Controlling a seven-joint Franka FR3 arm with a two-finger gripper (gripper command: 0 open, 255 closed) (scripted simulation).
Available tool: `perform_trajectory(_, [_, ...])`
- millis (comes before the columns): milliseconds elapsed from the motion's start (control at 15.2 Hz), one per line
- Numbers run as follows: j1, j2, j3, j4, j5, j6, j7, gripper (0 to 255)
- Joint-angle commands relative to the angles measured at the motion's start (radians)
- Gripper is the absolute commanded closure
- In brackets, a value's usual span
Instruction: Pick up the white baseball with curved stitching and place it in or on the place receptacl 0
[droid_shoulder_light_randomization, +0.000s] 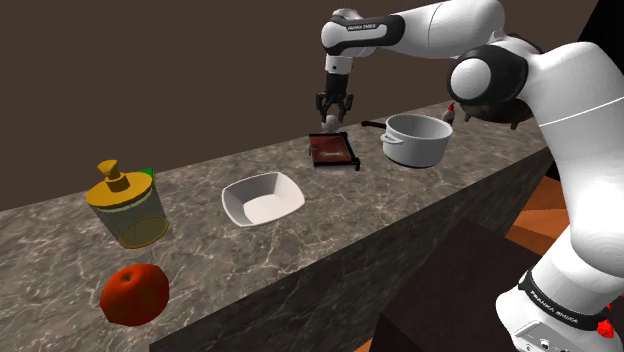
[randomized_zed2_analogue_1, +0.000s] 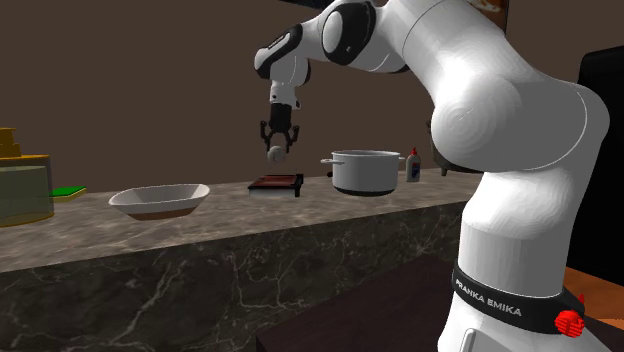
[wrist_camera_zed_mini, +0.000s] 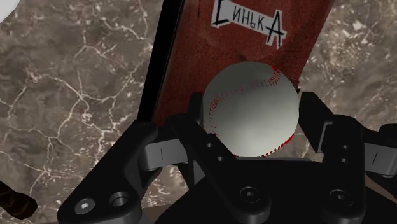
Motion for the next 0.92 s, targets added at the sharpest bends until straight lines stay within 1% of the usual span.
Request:
perform_trajectory(0, [0.000, 0.011, 0.000, -0.009, 0.000, 0.021, -0.003, 255])
perform_trajectory(528, [0.002, 0.011, 0.000, -0.116, 0.003, 0.127, -0.016, 255])
perform_trajectory(858, [0.002, 0.011, 0.000, -0.120, 0.003, 0.132, -0.017, 255])
